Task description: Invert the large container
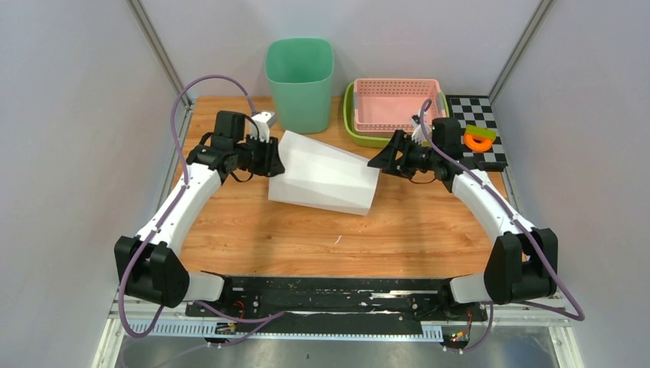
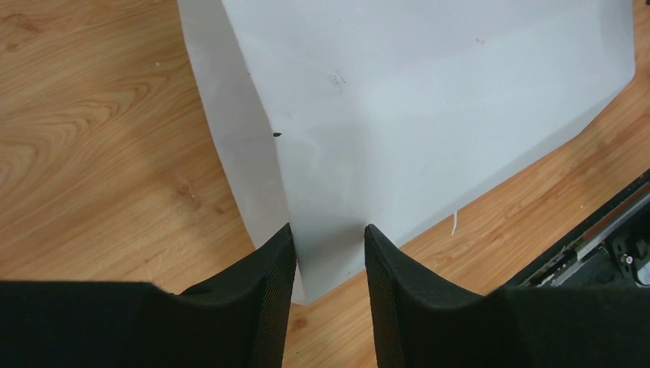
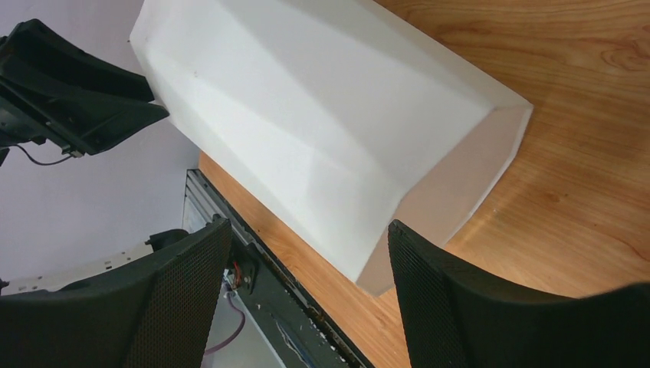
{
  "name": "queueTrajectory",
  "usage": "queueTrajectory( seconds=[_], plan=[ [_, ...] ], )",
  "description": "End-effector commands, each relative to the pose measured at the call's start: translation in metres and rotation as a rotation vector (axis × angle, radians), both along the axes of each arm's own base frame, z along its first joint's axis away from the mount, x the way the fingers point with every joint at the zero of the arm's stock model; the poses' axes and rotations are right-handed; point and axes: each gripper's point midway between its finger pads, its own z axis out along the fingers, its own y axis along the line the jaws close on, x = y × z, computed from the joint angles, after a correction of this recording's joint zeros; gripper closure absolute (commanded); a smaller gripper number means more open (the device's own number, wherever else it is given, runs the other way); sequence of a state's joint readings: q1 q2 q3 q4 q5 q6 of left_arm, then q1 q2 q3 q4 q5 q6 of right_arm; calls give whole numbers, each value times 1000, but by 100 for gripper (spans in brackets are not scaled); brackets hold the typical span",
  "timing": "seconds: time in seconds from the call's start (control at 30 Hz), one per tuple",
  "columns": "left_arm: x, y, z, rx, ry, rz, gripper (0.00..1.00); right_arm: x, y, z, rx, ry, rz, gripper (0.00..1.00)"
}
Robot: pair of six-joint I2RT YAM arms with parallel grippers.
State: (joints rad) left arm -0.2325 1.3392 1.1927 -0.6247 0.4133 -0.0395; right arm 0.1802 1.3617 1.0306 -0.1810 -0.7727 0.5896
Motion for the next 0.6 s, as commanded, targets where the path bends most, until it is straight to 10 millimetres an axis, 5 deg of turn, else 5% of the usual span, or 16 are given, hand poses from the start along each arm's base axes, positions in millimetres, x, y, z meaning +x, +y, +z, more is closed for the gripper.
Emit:
queueTrajectory(
  seconds=[0.0,0.2,0.57],
  plan=[
    [-6,-6,3,-44,0,-8,60,4,-8,-18,-18,58,-65,23],
    [-10,-10,9,-82,-14,-5,58,2,-4,-30,22,107,-77,23],
    [-7,-13,4,-90,9,-12,54,12,14,-16,97,151,-5,23]
  ],
)
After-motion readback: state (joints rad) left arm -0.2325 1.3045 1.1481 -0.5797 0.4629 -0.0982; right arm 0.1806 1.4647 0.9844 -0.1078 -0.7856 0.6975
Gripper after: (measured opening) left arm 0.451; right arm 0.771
